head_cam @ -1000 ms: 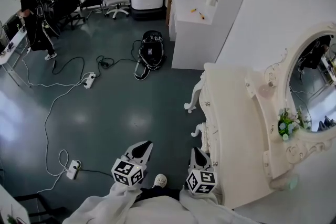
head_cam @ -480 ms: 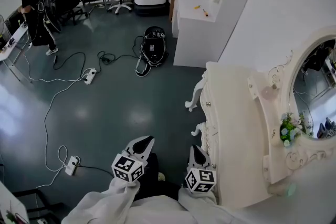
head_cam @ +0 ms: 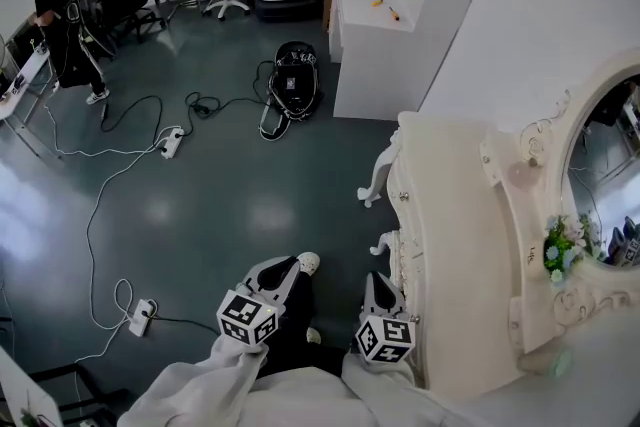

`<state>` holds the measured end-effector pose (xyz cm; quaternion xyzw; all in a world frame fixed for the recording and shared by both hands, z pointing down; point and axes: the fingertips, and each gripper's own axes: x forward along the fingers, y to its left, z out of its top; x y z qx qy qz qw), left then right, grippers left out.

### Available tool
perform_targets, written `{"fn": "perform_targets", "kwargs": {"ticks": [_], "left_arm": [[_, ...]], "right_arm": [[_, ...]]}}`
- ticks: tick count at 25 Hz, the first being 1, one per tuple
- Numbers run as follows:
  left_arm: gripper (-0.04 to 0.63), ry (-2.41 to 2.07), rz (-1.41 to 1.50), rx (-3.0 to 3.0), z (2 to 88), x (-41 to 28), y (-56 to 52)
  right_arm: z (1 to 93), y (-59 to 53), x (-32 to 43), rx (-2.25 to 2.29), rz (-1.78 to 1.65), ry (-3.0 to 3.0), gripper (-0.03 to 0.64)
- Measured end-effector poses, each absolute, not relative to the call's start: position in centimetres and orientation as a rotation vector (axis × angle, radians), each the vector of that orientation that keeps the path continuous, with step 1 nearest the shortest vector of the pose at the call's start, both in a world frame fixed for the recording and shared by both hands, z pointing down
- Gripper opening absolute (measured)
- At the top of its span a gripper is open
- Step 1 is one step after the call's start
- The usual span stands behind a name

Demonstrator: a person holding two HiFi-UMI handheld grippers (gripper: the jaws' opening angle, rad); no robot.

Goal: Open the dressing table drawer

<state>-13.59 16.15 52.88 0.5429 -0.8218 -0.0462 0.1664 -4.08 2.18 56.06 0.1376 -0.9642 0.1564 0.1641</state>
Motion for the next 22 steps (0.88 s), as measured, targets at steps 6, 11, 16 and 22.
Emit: {"fn": "perform_targets", "kwargs": {"ticks": [6, 11, 16, 22], "left_arm": [[0.032, -2.337, -0.122, 1.605, 52.2, -18.0, 13.2], [0.032, -2.264, -0.124, 1.7, 51.3, -21.3, 8.9], [0.032, -2.152, -0.1, 1.836, 50.5, -23.4, 4.3], [0.032, -2.01, -0.101, 1.977, 50.0, -25.7, -0.6]], "right_arm": [[55.6, -0.6, -7.3, 0.484, 0.421, -2.763, 0.037], [54.4, -3.9, -9.6, 0.589, 0.424, -2.753, 0.037], [53.2, -7.6, -10.5, 0.765, 0.433, -2.73, 0.037], [52.5, -10.8, -10.7, 0.979, 0.447, -2.669, 0.037]]}}
